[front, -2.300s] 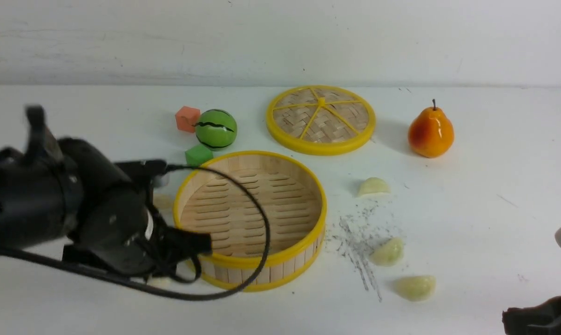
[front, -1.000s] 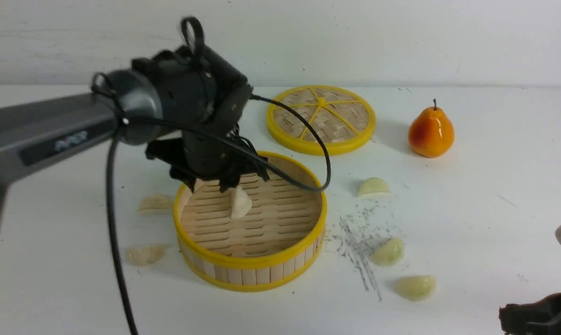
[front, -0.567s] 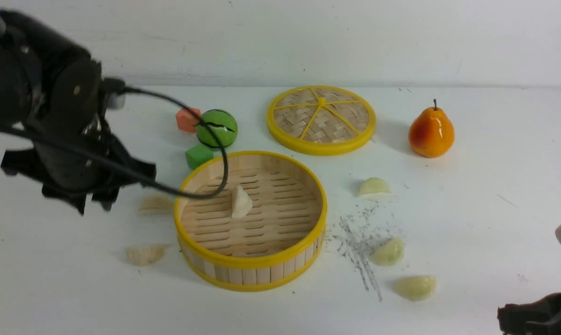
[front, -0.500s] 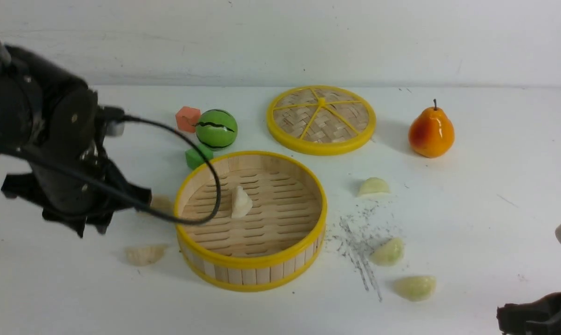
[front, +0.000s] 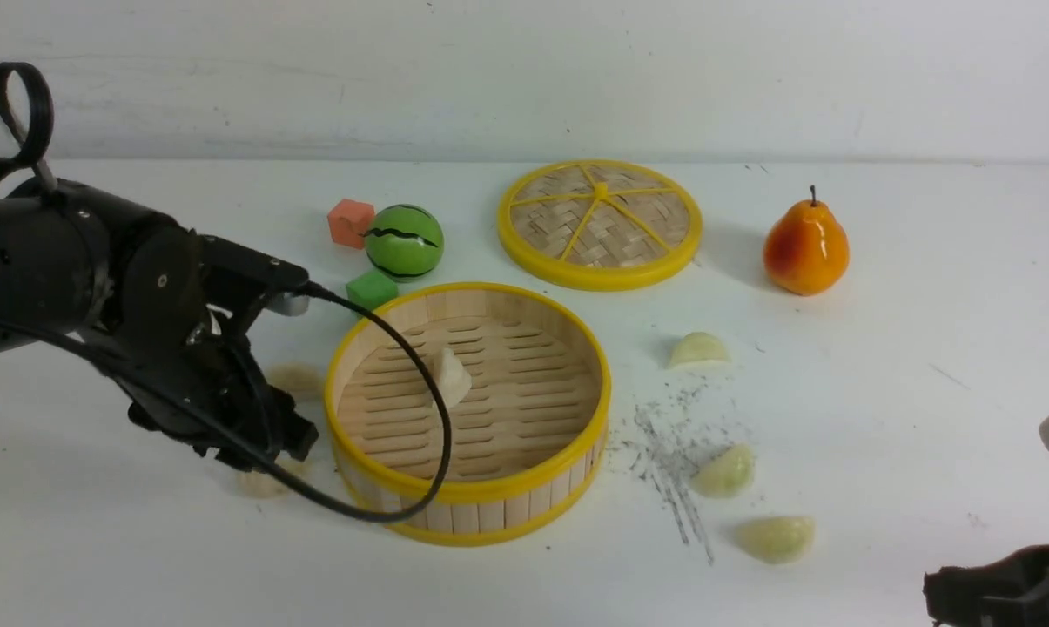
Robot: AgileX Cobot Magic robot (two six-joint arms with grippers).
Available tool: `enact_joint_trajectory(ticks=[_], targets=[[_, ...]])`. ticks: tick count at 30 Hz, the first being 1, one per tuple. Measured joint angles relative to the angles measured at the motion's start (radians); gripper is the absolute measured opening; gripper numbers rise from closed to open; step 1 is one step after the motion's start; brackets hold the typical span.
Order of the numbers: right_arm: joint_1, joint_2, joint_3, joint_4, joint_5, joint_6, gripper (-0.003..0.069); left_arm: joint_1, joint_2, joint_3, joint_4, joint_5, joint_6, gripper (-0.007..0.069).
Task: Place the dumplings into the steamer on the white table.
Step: 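Reach for and grasp a dumpling on the table with the left gripper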
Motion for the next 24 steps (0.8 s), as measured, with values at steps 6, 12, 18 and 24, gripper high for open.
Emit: enact_joint_trajectory(ticks=[6,12,18,24], targets=[[0.0,0.0,0.0,0.0,0.0,0.0,0.0093,0.0,0.065,0.0,0.0,-0.099,0.15,0.0448],[0.0,0.0,0.0,0.0,0.005,0.0,0.0097,0.0,0.158,0.0,0.025,-0.132,0.163,0.0426],[0.0,0.0,0.0,0.0,0.007,-0.004,0.0104,0.0,0.173,-0.012,0.005,-0.026,0.148,0.0284],[0.0,0.0,0.0,0.0,0.008,-0.009,0.0109,0.002,0.173,-0.02,-0.056,0.082,-0.03,0.0126]])
